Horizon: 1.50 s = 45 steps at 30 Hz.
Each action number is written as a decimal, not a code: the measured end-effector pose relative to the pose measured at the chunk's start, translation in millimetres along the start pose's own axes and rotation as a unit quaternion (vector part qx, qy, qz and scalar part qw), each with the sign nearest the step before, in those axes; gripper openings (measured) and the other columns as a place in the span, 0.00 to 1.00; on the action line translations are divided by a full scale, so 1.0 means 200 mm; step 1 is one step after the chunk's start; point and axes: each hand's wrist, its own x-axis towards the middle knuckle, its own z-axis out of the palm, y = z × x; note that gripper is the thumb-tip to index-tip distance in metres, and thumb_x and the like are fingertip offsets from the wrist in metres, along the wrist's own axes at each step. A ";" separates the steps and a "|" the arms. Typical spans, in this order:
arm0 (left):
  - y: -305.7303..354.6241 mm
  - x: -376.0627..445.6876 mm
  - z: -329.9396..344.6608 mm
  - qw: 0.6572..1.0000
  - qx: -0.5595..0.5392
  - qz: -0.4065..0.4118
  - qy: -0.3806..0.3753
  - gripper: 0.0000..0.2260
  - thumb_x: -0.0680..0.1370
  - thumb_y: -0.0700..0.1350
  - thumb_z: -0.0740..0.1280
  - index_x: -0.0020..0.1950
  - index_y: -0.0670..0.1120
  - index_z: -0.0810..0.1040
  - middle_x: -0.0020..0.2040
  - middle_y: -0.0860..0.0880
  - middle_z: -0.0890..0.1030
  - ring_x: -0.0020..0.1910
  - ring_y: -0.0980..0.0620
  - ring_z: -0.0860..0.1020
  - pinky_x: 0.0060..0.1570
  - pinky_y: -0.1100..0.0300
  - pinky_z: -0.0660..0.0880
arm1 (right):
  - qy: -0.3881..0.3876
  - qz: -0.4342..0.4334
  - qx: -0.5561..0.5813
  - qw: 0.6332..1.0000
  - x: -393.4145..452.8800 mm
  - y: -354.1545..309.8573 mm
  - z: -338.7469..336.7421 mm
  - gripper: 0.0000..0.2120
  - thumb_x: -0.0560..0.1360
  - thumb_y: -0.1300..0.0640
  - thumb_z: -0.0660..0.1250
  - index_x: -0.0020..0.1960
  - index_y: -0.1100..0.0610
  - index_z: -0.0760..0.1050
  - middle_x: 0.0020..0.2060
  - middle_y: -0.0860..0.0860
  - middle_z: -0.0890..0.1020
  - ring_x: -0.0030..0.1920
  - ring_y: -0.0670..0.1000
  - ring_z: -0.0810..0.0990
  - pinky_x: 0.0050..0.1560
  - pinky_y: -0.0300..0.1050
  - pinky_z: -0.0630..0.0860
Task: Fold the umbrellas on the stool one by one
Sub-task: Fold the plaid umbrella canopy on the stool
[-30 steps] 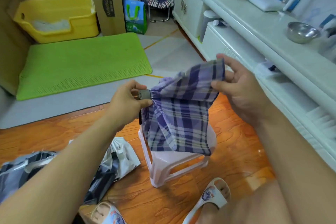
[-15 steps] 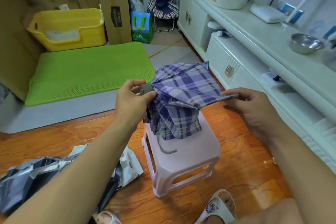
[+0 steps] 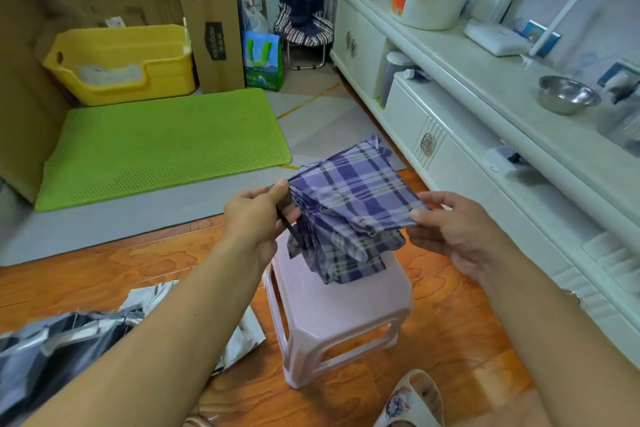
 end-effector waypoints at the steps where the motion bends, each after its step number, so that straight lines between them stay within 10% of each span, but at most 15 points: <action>1: 0.00 0.00 0.00 1.000 -0.018 -0.016 0.010 0.07 0.80 0.37 0.71 0.53 0.36 0.76 0.42 0.41 0.81 0.39 0.47 0.81 0.37 0.56 0.84 | -0.003 0.011 0.003 1.000 0.00 0.00 0.00 0.13 0.77 0.68 0.70 0.58 0.56 0.75 0.35 0.54 0.86 0.33 0.51 0.85 0.40 0.48 0.84; 11: 0.04 -0.04 0.02 0.995 -0.069 -0.072 -0.028 0.04 0.80 0.40 0.71 0.51 0.39 0.80 0.44 0.43 0.84 0.47 0.47 0.85 0.45 0.55 0.84 | 0.000 0.025 0.111 0.993 -0.02 -0.04 0.01 0.11 0.79 0.61 0.69 0.38 0.58 0.74 0.26 0.49 0.70 0.24 0.45 0.66 0.27 0.40 0.73; 18: -0.05 0.00 -0.02 0.995 -0.018 -0.097 -0.026 0.04 0.82 0.37 0.66 0.49 0.39 0.78 0.42 0.43 0.82 0.43 0.48 0.82 0.41 0.56 0.84 | -0.033 0.047 0.098 0.994 -0.01 -0.01 0.02 0.06 0.81 0.60 0.66 0.46 0.59 0.77 0.36 0.53 0.86 0.35 0.49 0.85 0.36 0.45 0.82; 28: -0.40 0.22 -0.21 0.970 0.169 -0.176 -0.016 0.09 0.82 0.39 0.67 0.60 0.37 0.77 0.50 0.41 0.82 0.40 0.46 0.82 0.32 0.57 0.81 | -0.018 0.142 -0.108 0.984 0.12 0.16 0.02 0.15 0.79 0.68 0.67 0.63 0.62 0.68 0.50 0.64 0.82 0.36 0.55 0.85 0.33 0.47 0.82; 34: -0.38 0.22 -0.25 0.771 0.635 0.049 -0.008 0.16 0.79 0.54 0.66 0.62 0.45 0.76 0.58 0.40 0.79 0.54 0.39 0.78 0.51 0.50 0.75 | -0.061 0.138 -0.182 0.972 0.13 0.18 0.04 0.05 0.79 0.61 0.70 0.50 0.63 0.77 0.36 0.57 0.83 0.35 0.52 0.84 0.36 0.46 0.83; 39: -0.31 -0.05 -0.15 0.829 0.549 -0.008 -0.111 0.10 0.79 0.43 0.65 0.45 0.37 0.82 0.40 0.44 0.79 0.37 0.46 0.71 0.37 0.57 0.66 | -0.067 0.101 -0.202 0.972 0.14 0.17 0.05 0.09 0.78 0.54 0.72 0.43 0.58 0.78 0.37 0.54 0.80 0.36 0.51 0.78 0.39 0.45 0.78; 45: -0.30 -0.21 -0.07 0.878 0.451 0.035 -0.154 0.09 0.80 0.40 0.64 0.50 0.48 0.84 0.50 0.43 0.85 0.45 0.48 0.81 0.35 0.66 0.73 | -0.034 -0.082 -0.188 0.978 0.11 0.15 0.10 0.18 0.78 0.48 0.71 0.43 0.63 0.80 0.43 0.58 0.84 0.49 0.53 0.82 0.54 0.49 0.76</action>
